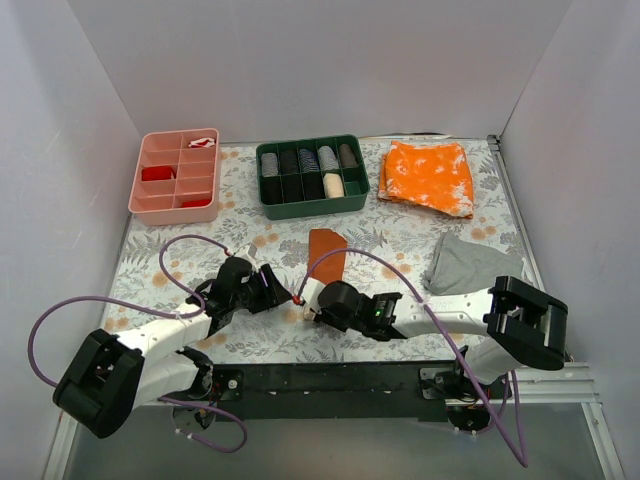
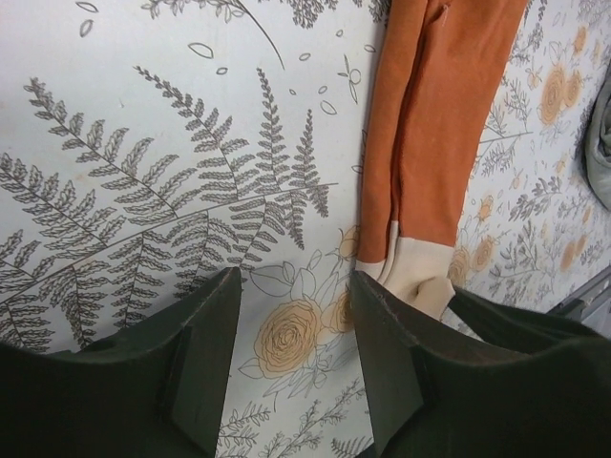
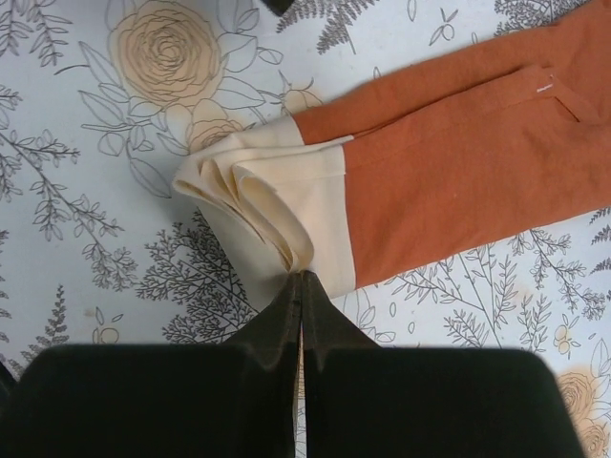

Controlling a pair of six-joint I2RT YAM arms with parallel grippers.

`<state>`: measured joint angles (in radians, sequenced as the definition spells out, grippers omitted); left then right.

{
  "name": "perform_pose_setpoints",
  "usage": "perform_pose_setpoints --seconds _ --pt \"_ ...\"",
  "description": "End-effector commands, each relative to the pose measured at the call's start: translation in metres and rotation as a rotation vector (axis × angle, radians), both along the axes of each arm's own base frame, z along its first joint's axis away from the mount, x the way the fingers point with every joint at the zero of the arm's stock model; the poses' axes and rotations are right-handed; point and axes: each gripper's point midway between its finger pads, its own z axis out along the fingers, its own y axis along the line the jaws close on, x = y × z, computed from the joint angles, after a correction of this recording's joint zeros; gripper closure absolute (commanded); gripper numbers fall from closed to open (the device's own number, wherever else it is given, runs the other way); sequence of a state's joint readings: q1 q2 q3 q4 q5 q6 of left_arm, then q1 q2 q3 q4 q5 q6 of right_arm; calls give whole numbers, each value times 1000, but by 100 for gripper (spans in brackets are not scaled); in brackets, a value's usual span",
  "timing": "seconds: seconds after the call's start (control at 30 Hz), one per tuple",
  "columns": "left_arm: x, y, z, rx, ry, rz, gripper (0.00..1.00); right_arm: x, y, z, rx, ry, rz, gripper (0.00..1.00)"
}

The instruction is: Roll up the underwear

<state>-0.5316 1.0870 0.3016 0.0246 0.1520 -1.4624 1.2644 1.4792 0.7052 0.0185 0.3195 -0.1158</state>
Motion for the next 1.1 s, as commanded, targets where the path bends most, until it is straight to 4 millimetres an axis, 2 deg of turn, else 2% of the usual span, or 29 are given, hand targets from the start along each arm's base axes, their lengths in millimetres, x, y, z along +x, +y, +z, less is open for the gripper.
perform_pose_setpoints --seconds 0.0,0.53,0.7,1.07 --pt "-9 -3 3 -22 -2 -56 51 14 20 19 92 19 -16 99" --pt "-39 -26 28 -191 -104 -253 53 51 25 20 87 9 -49 99" --pt "-40 -33 34 -219 -135 -294 52 58 20 17 84 5 -72 99" --pt "-30 -58 23 -181 -131 -340 51 64 12 6 66 4 -116 99"
